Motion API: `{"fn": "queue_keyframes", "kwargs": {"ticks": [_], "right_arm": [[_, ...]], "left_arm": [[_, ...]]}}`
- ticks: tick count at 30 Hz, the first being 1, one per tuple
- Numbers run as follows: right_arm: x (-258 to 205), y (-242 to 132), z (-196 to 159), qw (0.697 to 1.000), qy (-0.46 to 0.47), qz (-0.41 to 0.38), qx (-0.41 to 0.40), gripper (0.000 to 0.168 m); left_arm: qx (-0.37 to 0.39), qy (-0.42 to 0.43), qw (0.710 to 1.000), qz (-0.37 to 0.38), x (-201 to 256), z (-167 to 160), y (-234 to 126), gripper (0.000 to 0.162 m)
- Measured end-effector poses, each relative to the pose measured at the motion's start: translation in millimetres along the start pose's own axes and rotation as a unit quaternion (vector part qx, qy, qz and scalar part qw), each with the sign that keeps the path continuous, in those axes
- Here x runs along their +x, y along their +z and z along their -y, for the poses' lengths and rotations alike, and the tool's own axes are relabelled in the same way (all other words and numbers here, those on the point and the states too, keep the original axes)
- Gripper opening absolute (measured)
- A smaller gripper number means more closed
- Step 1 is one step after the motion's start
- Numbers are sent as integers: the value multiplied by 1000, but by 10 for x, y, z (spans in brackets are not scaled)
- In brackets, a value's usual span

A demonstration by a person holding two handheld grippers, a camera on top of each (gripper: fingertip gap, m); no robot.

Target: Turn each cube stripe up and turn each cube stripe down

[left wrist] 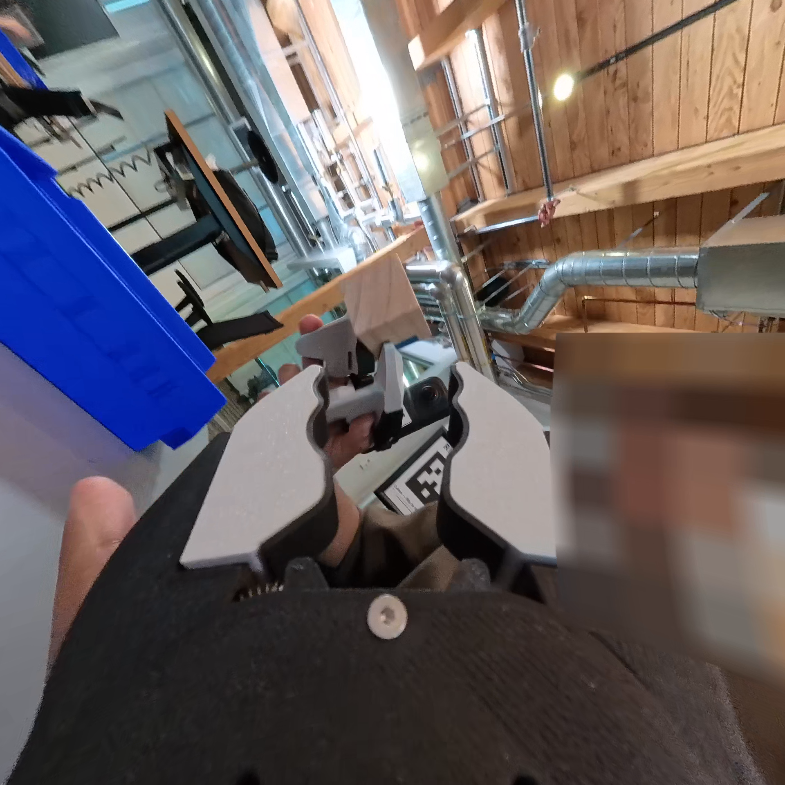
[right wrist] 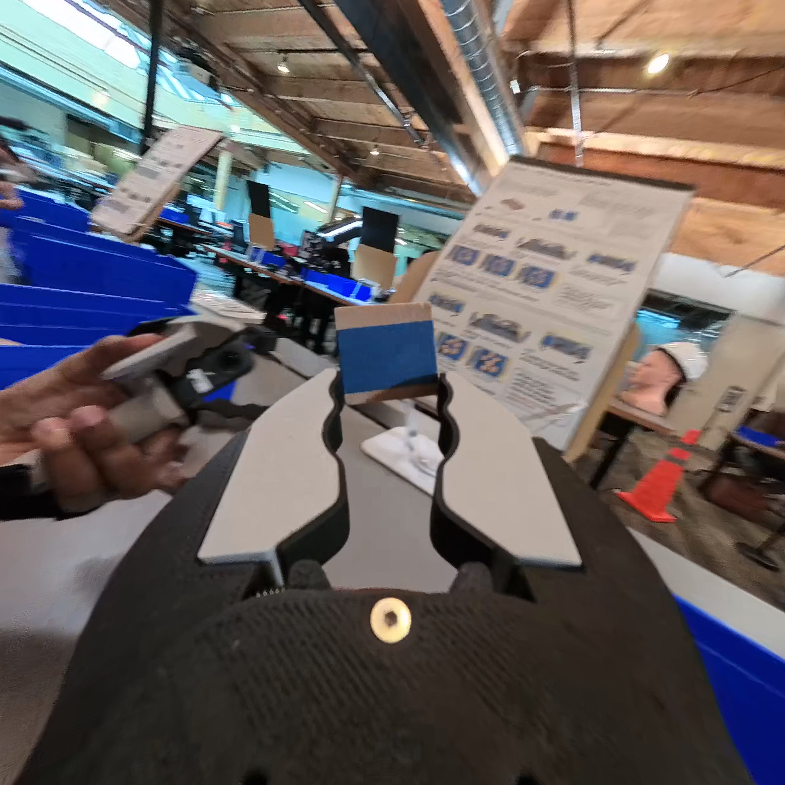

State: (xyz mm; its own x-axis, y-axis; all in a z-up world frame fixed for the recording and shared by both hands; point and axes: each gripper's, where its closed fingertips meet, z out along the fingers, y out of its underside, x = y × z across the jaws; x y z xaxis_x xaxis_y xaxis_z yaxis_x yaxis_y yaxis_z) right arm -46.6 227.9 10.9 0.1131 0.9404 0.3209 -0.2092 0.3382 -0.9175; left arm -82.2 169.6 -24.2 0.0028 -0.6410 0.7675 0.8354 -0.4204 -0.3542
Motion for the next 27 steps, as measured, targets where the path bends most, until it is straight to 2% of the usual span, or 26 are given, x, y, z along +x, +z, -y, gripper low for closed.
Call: {"fn": "queue_keyframes", "kwargs": {"ticks": [3,6,9,12,15,19,24,27], "right_arm": [[574,-116,8,998,-9,-65,-12,43],[1272,-332,-183,988,1,-148,-45,43],[1878,-614,-634,969,42,-211,-120,43],[2236,-916,-1221,938,89,-239,-233,44],[2417,-1174,-1640,900,135,-268,-318,44],[2234,-1140,-1935,875,202,-212,-385,44],[2093,-1159,-2280,842,114,-192,-491,44],[2035,-1174,-2425,820,122,-179,-529,44]], "left_arm": [[37,5,999,9,-66,131,-112,53],[74,0,997,5,-92,251,-203,50],[85,6,996,5,-92,291,-237,47],[77,18,997,21,-125,269,-228,47],[69,19,997,28,-158,238,-222,47],[69,19,997,41,-185,216,-255,47],[79,29,995,53,-168,229,-326,47],[88,32,994,58,-146,230,-387,46]]}}
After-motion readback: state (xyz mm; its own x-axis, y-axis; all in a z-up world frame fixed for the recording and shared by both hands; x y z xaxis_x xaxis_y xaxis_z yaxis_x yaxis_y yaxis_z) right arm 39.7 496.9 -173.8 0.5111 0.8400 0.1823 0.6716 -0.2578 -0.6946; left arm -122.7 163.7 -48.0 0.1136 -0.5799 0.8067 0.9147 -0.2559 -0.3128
